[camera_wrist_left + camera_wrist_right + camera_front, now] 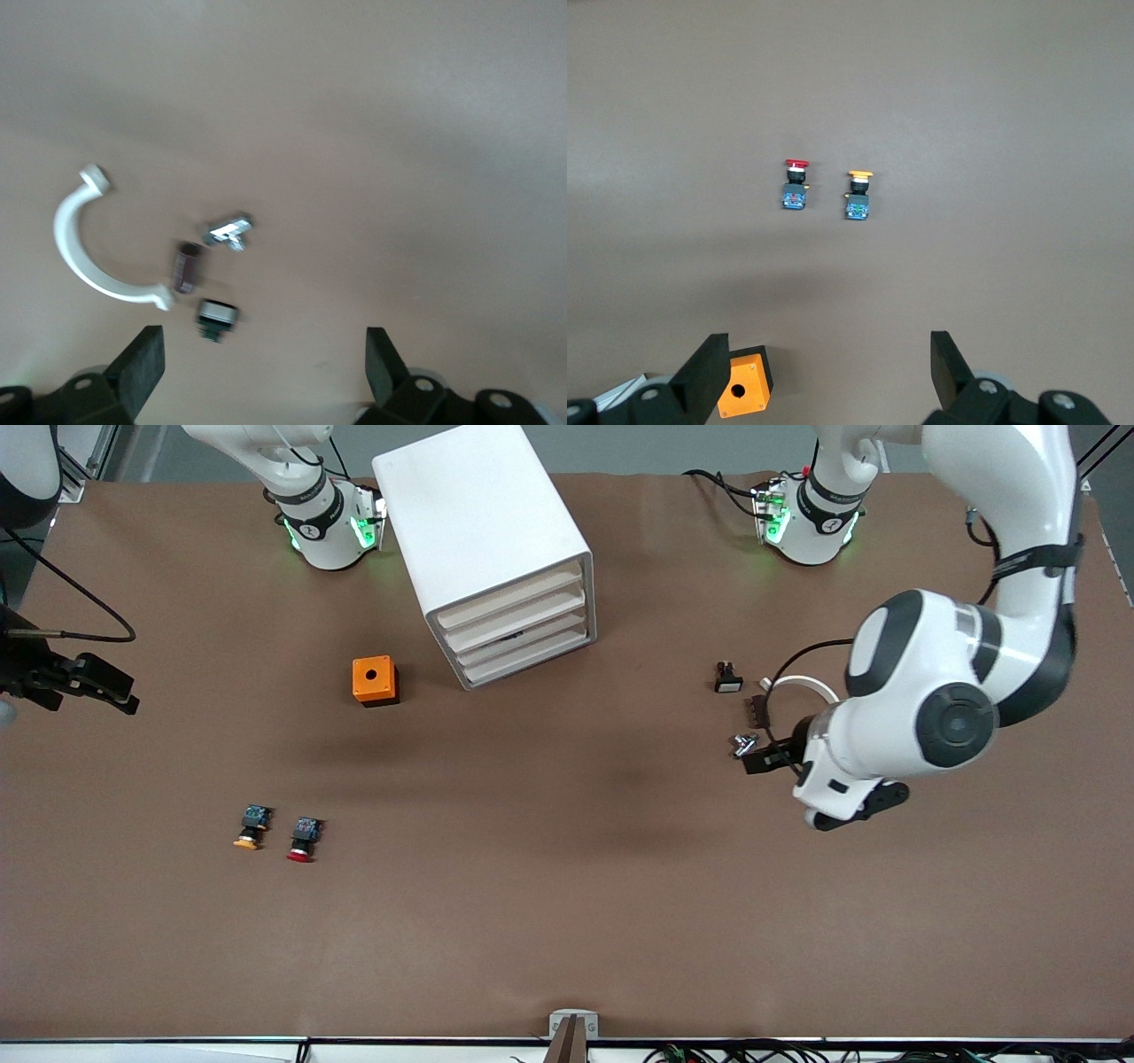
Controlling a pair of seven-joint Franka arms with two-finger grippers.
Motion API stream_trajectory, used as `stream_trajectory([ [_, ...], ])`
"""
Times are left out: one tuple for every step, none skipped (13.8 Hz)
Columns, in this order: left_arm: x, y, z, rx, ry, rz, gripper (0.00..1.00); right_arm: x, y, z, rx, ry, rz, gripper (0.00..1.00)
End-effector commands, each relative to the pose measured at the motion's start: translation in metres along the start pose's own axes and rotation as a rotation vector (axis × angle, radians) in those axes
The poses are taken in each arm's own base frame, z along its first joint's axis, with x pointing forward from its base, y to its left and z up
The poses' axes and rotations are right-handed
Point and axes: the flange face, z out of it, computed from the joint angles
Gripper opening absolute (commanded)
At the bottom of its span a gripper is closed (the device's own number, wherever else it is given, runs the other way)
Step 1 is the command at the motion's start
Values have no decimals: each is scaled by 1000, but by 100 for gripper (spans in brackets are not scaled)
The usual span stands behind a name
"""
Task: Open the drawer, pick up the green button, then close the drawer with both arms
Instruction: 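Move the left gripper toward the front of the white cabinet drawer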
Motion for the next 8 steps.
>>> stream_trajectory([
  [-9,32,28,-6,-41,-120,100,-5,-9,-9,3,17,-6,100],
  [-18,46,37,-5,-55,-184,100,-4,-8,-8,3,14,-5,100],
  [-30,60,43,-21,-71,-286,100,-5,-8,-7,3,10,-6,100],
  [-36,71,49,-37,-81,-393,100,-4,-8,-5,3,5,-8,100],
  [-44,81,53,-36,-78,-449,100,-2,-9,-1,3,-3,-23,100],
  [-56,93,64,-17,-83,-498,100,-1,-12,3,3,-9,-39,100],
  [-68,103,73,0,-86,-559,100,-1,-16,3,3,-10,-48,100],
  [-78,112,83,20,-90,-639,100,-1,-20,5,4,-13,-56,100],
])
